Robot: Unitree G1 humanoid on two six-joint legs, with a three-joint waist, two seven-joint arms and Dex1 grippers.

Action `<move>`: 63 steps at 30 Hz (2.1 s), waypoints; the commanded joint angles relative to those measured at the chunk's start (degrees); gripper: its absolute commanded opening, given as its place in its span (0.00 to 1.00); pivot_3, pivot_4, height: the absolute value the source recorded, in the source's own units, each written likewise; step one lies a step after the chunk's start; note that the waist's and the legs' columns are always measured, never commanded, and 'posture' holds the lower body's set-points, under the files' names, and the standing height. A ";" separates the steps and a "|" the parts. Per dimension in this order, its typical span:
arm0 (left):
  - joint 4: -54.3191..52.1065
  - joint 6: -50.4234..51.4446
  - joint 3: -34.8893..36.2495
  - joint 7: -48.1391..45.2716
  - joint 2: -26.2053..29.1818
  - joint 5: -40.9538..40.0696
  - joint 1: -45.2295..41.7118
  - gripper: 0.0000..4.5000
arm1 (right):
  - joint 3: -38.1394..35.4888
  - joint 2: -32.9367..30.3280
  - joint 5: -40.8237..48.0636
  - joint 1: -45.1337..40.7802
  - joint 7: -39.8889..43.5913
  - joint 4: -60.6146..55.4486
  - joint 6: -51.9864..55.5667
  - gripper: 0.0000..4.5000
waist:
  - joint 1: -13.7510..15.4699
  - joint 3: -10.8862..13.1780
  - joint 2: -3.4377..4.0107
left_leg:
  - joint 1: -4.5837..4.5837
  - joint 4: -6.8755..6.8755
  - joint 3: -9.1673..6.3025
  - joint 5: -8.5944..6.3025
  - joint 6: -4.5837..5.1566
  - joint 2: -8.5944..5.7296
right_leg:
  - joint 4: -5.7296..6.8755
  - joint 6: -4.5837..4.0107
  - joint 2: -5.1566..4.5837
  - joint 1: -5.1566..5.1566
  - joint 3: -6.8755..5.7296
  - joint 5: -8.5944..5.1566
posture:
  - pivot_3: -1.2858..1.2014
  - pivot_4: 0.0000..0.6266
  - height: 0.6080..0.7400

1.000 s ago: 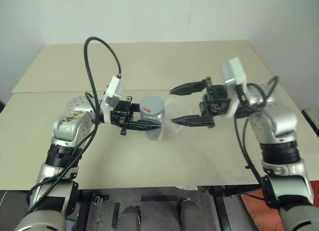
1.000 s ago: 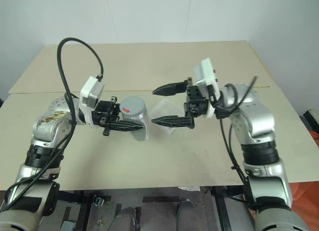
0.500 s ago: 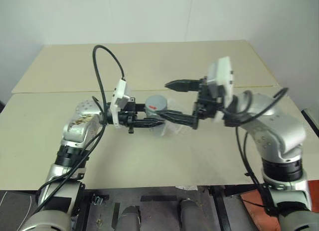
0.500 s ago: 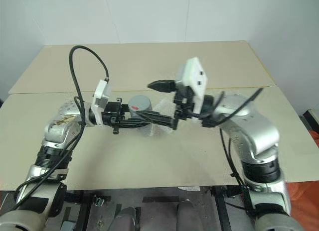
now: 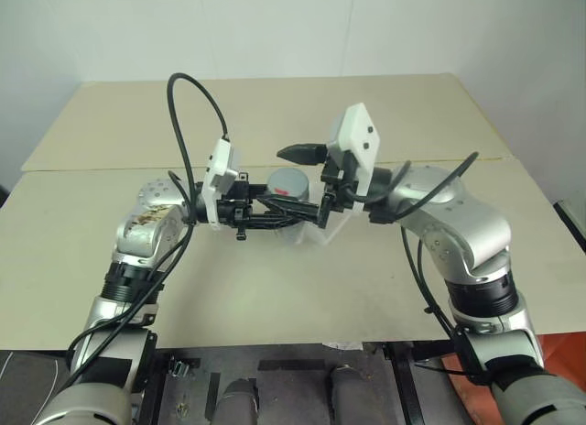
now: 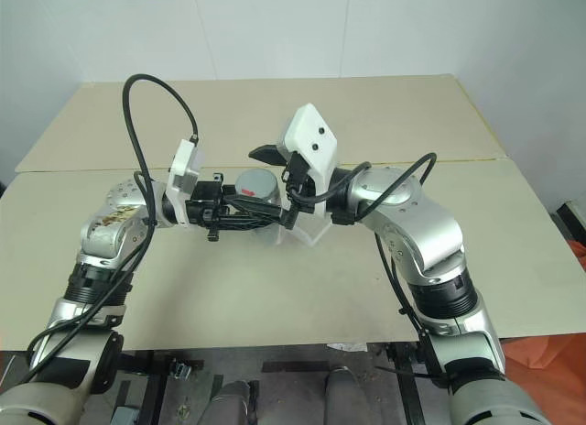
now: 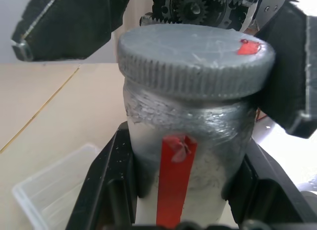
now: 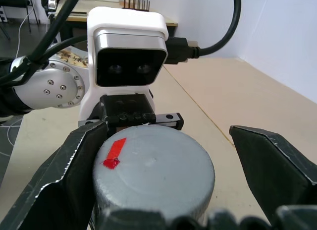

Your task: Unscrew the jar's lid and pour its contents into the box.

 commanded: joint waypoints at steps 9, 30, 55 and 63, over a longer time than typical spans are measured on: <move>-3.72 0.00 2.91 -0.81 4.67 -1.61 1.74 0.43 | -7.58 -5.04 1.52 2.23 0.13 -0.39 -0.74 0.99 | 0.02 0.01 0.01 | 0.00 0.00 0.00 0.00 0.00 0.00 | -0.01 0.00 0.00 0.00 0.00 0.00 | 0.52 0.24 1.00; -2.28 -0.57 2.48 1.91 1.92 -1.92 1.97 0.43 | -11.25 -9.62 8.37 3.58 3.16 -5.37 1.69 0.99 | 0.01 0.01 0.01 | 0.00 -0.01 0.01 -0.01 0.02 0.00 | -0.08 0.00 0.00 0.01 0.01 0.00 | 0.52 0.24 1.00; -1.10 -1.90 0.41 -0.70 -1.48 -0.57 -0.44 0.43 | -4.30 -1.49 6.06 -0.70 1.19 -2.96 0.61 0.99 | -0.03 0.01 0.02 | 0.00 -0.01 0.00 -0.01 0.02 0.00 | -0.04 0.00 0.00 0.00 0.00 0.00 | 0.52 0.24 1.00; -1.73 -1.80 0.67 -0.29 -1.19 -0.78 -0.37 0.43 | -2.78 0.20 4.38 -1.79 1.61 -1.24 0.04 0.99 | -0.05 0.01 0.02 | 0.00 -0.01 -0.01 -0.01 0.01 0.00 | -0.02 0.00 0.00 0.00 0.00 0.00 | 0.52 0.24 1.00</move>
